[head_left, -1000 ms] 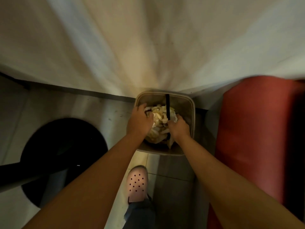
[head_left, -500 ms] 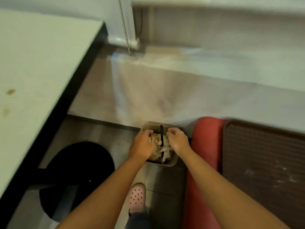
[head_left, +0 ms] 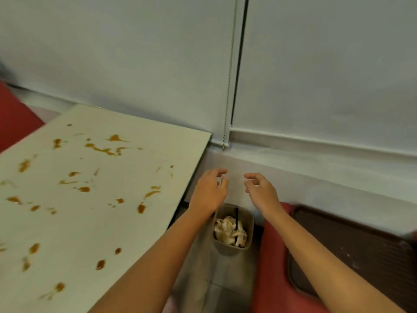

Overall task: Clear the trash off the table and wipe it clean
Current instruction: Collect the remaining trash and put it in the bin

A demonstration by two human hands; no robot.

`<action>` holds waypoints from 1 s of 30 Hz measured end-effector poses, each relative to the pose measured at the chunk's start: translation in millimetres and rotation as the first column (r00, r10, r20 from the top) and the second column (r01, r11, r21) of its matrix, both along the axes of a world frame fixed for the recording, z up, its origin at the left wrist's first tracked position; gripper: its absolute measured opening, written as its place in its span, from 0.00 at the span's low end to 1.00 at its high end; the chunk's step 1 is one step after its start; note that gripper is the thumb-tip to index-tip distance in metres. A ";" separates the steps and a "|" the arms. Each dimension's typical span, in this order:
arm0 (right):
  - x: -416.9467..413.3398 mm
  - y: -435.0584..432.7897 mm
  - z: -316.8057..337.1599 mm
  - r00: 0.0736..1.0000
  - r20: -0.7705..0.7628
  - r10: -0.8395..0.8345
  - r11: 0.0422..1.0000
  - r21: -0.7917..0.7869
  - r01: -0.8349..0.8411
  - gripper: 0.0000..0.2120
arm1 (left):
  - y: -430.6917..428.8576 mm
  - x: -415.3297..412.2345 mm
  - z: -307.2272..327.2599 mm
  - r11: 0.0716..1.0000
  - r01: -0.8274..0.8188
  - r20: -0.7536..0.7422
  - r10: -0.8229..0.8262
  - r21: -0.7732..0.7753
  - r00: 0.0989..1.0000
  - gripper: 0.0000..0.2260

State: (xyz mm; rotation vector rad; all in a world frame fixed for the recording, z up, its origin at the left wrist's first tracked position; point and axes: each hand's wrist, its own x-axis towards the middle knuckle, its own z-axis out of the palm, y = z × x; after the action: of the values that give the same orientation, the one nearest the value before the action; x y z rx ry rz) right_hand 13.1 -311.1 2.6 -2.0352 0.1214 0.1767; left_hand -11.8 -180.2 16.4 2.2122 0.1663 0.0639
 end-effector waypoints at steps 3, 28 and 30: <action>-21.8 24.2 32.9 0.997 0.029 0.077 0.997 0.020 -0.078 0.11 | 28.2 -28.5 35.0 0.999 -0.049 0.028 0.049 0.012 0.998 0.14; -317.6 267.1 75.0 0.813 -0.012 0.583 0.789 0.249 -0.562 0.08 | 226.3 -430.7 69.2 0.817 -0.575 0.030 0.577 -0.040 0.816 0.11; -345.9 279.5 70.4 0.786 -0.013 0.618 0.765 0.242 -0.597 0.08 | 233.5 -460.7 65.3 0.801 -0.597 0.025 0.598 -0.041 0.801 0.11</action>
State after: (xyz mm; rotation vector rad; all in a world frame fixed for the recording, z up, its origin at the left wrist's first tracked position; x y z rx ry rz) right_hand -332.8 -31.6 72.9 -1.7714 -0.4991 0.6661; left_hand -472.5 53.3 81.7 2.0432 0.8412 0.4488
